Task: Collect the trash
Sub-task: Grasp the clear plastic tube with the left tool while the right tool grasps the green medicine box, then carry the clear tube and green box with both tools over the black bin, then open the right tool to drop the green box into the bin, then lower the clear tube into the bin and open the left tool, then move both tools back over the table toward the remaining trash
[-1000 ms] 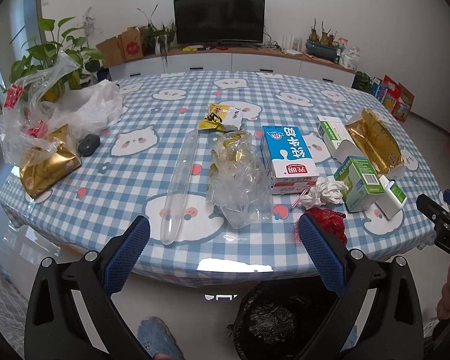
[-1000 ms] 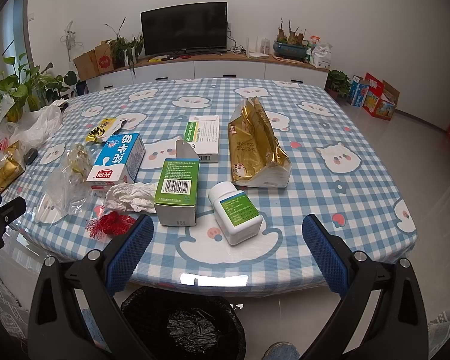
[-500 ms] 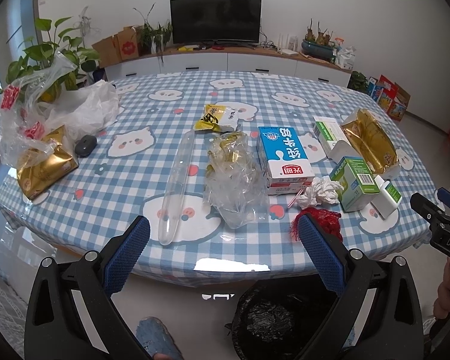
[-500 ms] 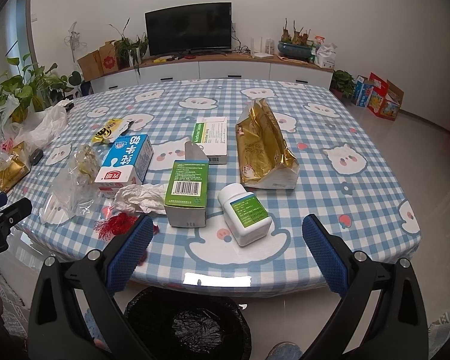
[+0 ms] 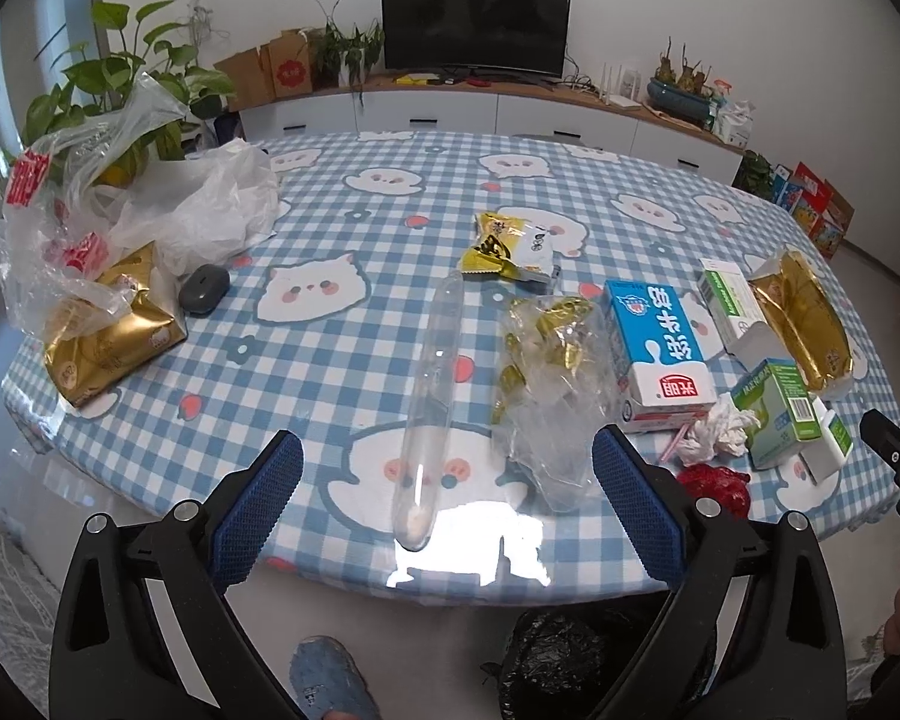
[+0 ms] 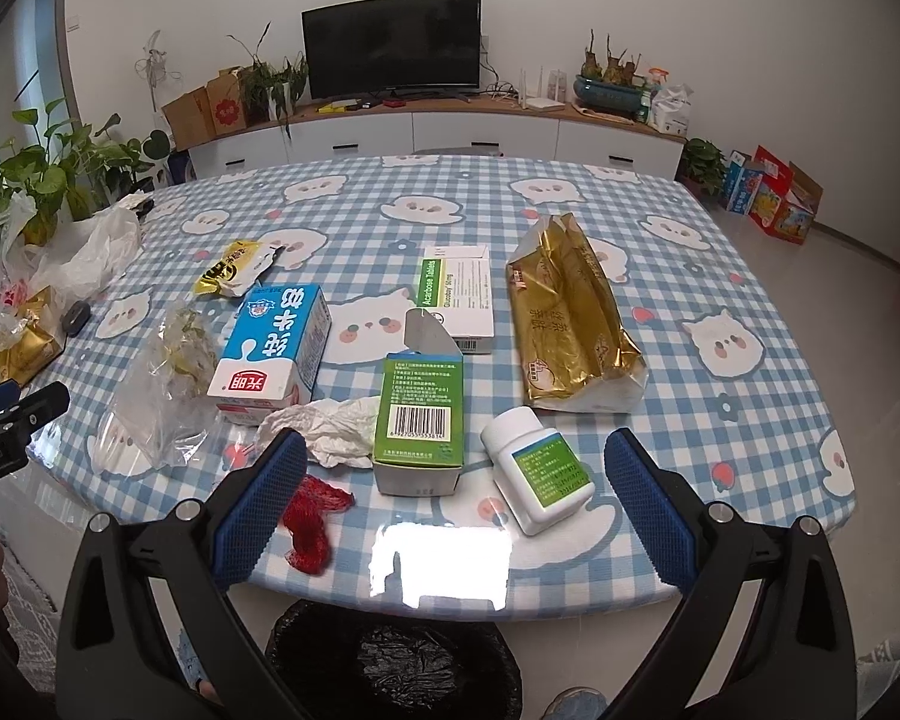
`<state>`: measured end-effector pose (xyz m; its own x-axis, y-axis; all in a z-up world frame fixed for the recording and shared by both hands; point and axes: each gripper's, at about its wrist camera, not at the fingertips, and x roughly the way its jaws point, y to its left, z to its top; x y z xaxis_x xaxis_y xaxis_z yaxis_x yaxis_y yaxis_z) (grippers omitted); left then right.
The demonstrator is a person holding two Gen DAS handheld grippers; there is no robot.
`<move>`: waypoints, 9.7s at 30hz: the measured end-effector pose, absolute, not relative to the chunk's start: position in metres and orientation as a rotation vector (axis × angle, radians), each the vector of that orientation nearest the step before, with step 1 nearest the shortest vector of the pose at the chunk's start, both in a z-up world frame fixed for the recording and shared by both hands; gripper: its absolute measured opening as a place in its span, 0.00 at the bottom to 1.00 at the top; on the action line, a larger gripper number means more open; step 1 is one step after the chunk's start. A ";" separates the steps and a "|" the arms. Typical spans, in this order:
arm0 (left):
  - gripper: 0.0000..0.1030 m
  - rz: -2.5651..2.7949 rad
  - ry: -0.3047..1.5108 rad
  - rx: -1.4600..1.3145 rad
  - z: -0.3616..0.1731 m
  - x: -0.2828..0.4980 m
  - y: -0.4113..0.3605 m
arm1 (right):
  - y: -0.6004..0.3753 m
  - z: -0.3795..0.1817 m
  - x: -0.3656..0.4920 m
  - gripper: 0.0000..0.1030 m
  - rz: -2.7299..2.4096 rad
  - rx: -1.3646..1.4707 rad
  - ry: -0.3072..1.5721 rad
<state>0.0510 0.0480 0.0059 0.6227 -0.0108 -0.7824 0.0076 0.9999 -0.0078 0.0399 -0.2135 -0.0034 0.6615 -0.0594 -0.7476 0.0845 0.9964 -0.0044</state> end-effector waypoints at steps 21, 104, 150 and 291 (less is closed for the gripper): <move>0.80 0.068 1.082 0.015 -0.055 0.148 0.084 | -0.203 -0.046 0.110 0.79 -0.080 0.024 1.014; 0.24 -0.087 0.980 -0.018 -0.003 -0.039 0.025 | -0.182 0.029 -0.021 0.43 -0.008 0.069 0.873; 0.24 -0.043 1.189 -0.003 -0.200 -0.092 0.035 | -0.160 -0.234 -0.083 0.43 -0.006 0.046 1.193; 0.93 -0.079 1.014 0.021 -0.042 0.004 -0.029 | -0.268 -0.047 -0.027 0.92 -0.132 0.000 0.869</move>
<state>0.0043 -0.0287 -0.0419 0.5256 -0.0562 -0.8489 0.0754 0.9970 -0.0194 -0.0266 -0.2678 -0.0466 0.6376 -0.1161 -0.7616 0.1160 0.9918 -0.0540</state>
